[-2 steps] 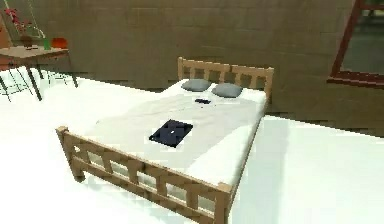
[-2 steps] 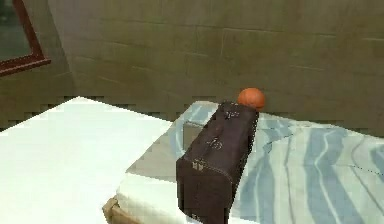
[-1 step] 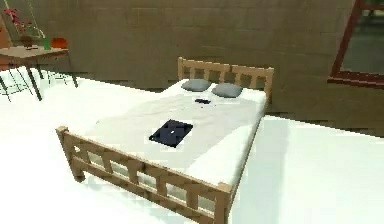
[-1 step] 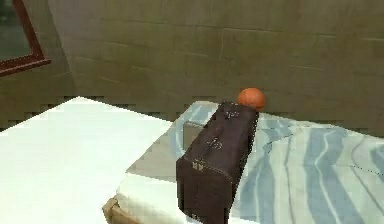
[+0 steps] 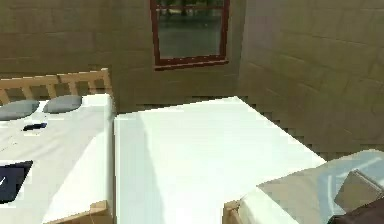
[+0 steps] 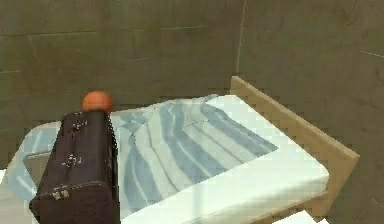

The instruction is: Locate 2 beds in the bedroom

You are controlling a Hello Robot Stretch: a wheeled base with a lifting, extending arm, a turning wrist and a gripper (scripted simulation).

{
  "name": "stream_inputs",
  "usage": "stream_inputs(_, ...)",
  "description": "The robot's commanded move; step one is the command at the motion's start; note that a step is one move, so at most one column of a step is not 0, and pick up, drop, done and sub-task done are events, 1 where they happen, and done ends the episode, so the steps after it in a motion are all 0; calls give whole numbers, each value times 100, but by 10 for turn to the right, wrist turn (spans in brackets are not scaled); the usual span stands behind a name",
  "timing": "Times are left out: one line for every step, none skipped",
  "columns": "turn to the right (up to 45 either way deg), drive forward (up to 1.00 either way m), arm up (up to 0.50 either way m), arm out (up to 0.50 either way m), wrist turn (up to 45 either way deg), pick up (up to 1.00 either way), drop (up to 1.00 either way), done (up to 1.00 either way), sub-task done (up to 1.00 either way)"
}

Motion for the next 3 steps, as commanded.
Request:
stream_inputs(450,0,0,0,0,0,0,0,0)
stream_inputs(360,0,0,0,0,0,0,0,0)
stream_inputs(0,0,0,0,0,0,0,100,0)
